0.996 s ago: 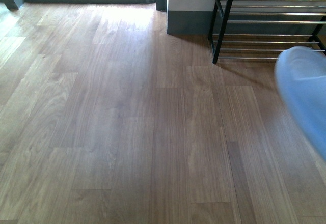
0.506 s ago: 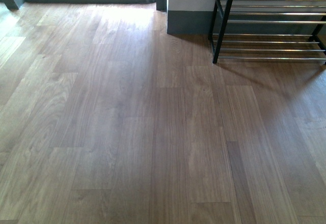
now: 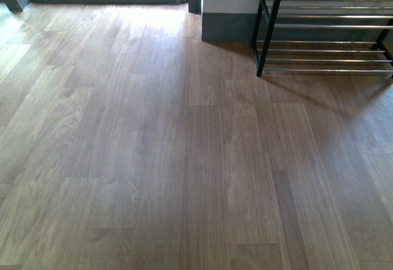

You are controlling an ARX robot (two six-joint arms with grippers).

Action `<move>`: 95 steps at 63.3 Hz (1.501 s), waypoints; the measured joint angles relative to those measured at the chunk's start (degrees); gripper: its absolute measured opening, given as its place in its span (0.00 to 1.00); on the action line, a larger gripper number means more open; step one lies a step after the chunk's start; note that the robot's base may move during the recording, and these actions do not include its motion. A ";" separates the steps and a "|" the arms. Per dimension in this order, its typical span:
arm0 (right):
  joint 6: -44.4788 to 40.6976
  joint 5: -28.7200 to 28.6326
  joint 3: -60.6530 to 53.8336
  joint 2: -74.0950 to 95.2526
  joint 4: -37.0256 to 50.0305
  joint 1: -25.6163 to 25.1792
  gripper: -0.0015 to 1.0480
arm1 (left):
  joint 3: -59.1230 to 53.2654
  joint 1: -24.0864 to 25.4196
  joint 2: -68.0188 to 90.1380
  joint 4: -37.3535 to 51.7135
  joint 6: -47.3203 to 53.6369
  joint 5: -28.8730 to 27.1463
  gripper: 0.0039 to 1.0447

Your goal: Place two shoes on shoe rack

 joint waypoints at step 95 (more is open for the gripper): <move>-0.13 -0.09 -0.26 -0.22 -0.04 -0.15 0.02 | 0.00 0.00 0.00 0.00 0.00 0.20 0.02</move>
